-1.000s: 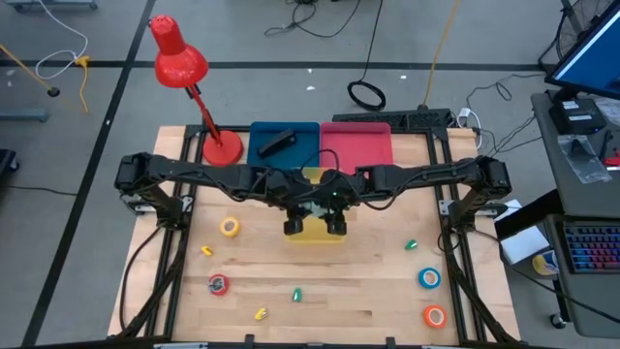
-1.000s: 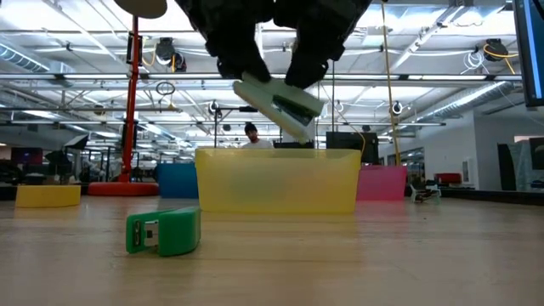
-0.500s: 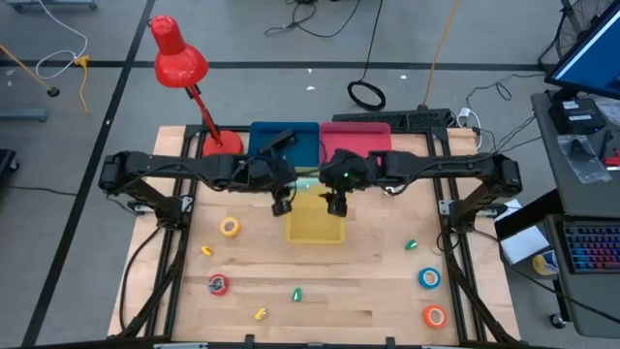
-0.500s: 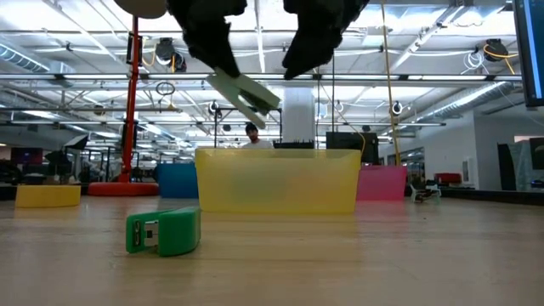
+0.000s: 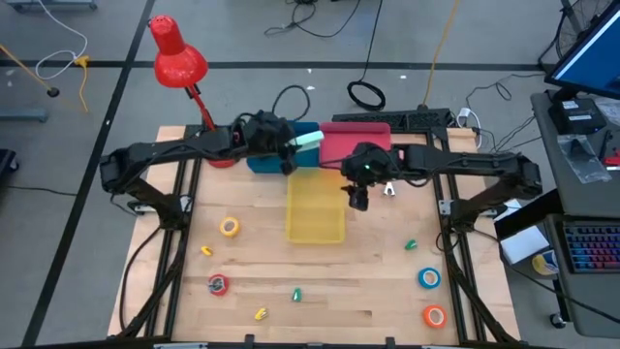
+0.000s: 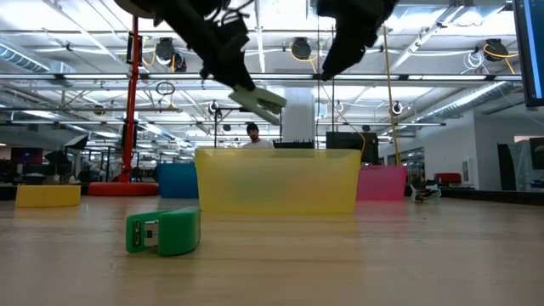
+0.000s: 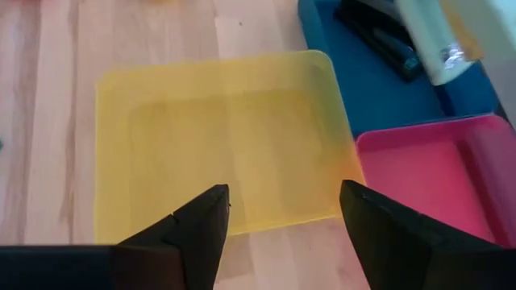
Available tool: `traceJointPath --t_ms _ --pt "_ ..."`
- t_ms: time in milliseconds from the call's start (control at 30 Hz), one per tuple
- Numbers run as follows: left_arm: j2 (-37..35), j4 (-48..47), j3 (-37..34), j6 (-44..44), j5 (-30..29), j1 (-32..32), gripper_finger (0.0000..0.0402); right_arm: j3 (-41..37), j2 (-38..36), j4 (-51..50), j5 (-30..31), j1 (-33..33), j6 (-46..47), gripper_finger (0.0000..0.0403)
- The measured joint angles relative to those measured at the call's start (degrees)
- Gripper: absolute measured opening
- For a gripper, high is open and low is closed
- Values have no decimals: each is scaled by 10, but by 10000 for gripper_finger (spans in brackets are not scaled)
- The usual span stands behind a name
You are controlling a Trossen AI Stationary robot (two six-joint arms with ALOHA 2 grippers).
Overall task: Pick and place Stapler, Stapler remover, tape
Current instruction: Put the light blue stapler into the blue bin
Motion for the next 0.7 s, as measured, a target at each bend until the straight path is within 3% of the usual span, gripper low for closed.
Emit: traceJointPath --t_ms 133,367,700 --pt "-3 96 -54 -3 30 35 126 -70 -50 48 0 0 15 216" --pt "-3 195 -148 -31 32 76 126 -177 -141 145 0 0 42 206" --pt "27 254 -205 -49 40 75 126 -224 -198 180 30 0 66 200"
